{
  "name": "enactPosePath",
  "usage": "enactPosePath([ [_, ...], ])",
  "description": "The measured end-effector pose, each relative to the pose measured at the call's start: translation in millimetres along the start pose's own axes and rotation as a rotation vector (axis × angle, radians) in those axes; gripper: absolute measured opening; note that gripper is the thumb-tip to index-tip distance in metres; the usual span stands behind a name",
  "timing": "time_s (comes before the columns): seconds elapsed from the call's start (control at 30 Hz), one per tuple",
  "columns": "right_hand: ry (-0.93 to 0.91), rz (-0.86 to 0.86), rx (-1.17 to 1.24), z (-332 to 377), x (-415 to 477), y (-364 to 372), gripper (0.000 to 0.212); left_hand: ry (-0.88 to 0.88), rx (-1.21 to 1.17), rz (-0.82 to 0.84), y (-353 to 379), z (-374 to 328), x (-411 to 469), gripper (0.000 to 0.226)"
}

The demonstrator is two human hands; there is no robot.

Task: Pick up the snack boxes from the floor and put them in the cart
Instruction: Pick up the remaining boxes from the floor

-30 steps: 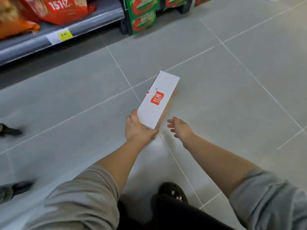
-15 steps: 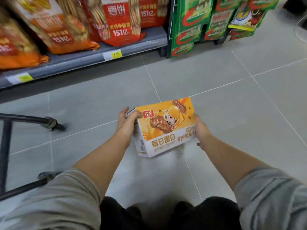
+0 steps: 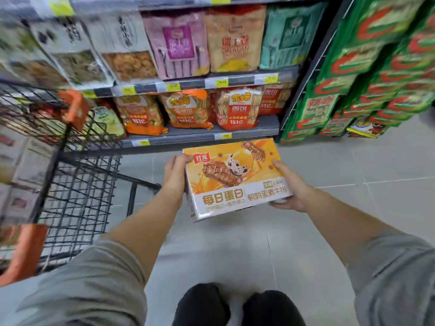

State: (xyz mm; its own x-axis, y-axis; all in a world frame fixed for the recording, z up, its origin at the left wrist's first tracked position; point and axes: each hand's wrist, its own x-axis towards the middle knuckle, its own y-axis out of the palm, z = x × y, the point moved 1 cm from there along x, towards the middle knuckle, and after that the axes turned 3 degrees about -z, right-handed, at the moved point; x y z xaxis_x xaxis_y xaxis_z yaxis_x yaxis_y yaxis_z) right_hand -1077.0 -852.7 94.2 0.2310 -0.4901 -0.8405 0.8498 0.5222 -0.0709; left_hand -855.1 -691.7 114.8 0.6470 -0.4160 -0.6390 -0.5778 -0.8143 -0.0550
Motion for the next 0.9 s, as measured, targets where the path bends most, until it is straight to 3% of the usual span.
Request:
enactPosePath([
  [0.1,0.009,0.054,0.000,45,-55,6,0.053,0.010,-0.049,-0.036,-15,-61,-40,0.087],
  [0.3,-0.101,0.103,-0.087,114,-163,23,0.060,0.105,-0.086,-0.087,-52,-164,-127,0.070],
  [0.43,-0.156,0.124,-0.130,146,-218,51,0.060,0.132,-0.137,-0.105,-93,-205,-167,0.099],
  [0.6,-0.233,0.151,-0.200,168,-264,110,0.061,0.193,-0.091,-0.107,-160,-235,-193,0.064],
  [0.9,-0.371,0.199,-0.199,179,-321,273,0.054,0.228,-0.053,-0.134,-333,-294,-188,0.071],
])
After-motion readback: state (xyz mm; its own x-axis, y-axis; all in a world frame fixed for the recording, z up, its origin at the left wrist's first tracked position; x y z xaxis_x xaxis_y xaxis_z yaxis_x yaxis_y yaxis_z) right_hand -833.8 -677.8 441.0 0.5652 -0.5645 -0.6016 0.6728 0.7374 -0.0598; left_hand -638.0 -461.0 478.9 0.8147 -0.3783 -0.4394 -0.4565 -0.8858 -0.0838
